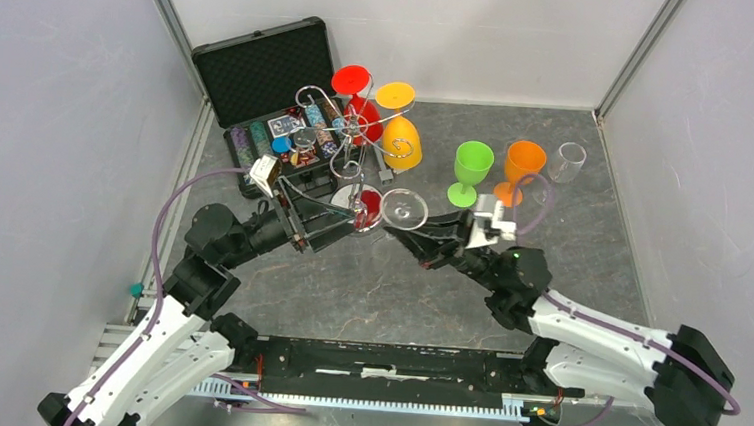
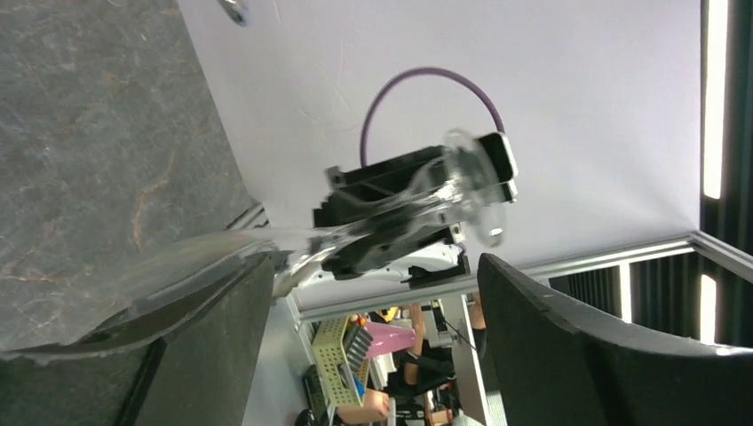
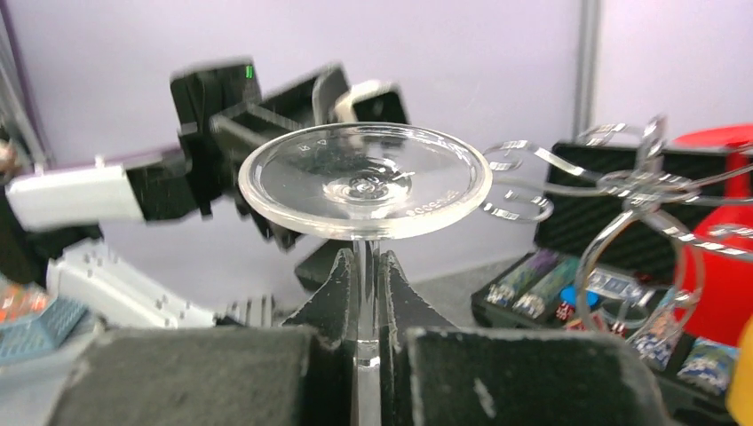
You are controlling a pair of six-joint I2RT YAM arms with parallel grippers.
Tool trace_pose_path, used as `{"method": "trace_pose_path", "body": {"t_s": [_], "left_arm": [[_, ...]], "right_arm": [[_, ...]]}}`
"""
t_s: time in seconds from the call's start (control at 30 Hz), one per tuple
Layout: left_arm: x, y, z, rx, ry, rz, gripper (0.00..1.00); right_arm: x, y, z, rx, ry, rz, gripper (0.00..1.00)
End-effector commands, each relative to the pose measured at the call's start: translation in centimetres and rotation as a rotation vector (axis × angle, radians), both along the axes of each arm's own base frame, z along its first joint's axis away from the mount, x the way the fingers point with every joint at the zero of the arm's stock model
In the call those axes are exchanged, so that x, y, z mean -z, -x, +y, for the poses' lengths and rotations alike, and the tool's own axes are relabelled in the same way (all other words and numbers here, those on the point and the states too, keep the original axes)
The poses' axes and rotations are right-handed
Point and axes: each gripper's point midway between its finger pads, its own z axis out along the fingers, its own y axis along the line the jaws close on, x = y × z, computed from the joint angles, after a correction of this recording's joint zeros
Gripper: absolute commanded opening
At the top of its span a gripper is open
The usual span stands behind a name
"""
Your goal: Take the wine glass off the wine glass rack
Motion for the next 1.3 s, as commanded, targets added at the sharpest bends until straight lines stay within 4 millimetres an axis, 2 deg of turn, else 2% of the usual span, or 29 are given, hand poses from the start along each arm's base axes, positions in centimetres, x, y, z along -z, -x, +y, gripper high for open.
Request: {"method": "trace_pose_path", "body": {"t_s": [0.0, 0.07, 0.2, 0.3, 0.43, 0.57, 0.7, 0.77, 1.1, 1.27], "left_arm": [[0.2, -0.8, 0.4, -0.059, 0.005, -0.08, 0.93], [0.7, -1.0, 0.4, -0.067, 0.014, -0.068, 0.97], [1.0, -1.1, -0.1, -0.043, 0.047, -0.046, 0.99], [0.8, -0.9, -0.9, -0.015, 0.064, -0.064, 1.0], [0.4, -0.4, -2.4, 0.032, 0.079, -0.095, 0.99], [-1.1, 0.6, -4.1, 0.104, 0.121, -0.131, 0.93], [-2.0, 1.6, -5.3, 0.154, 0.139, -0.143, 0.76], [-2.3, 2.0, -5.6, 0.171, 0.15, -0.144, 0.73], [-2.8, 2.3, -6.3, 0.177, 0.181, -0.169, 0.66], [-3.1, 2.2, -6.3, 0.161, 0.185, -0.191, 0.62]], "right_arm": [[-6.1, -0.7, -5.9, 0.165, -0.305, 0.018, 0.0], [-6.9, -1.3, -8.3, 0.233, -0.401, 0.071, 0.0], [-8.0, -2.0, -12.1, 0.309, -0.565, 0.167, 0.0], [-8.3, -2.5, -14.2, 0.347, -0.657, 0.238, 0.0], [-8.2, -3.0, -15.9, 0.381, -0.728, 0.31, 0.0], [-7.6, -3.5, -16.3, 0.401, -0.746, 0.369, 0.0], [-6.8, -4.2, -16.3, 0.425, -0.745, 0.401, 0.0], [-6.4, -4.4, -16.3, 0.433, -0.746, 0.417, 0.0], [-5.5, -4.7, -14.9, 0.37, -0.751, 0.482, 0.0], [-5.5, -4.6, -15.3, 0.373, -0.761, 0.49, 0.0]]}}
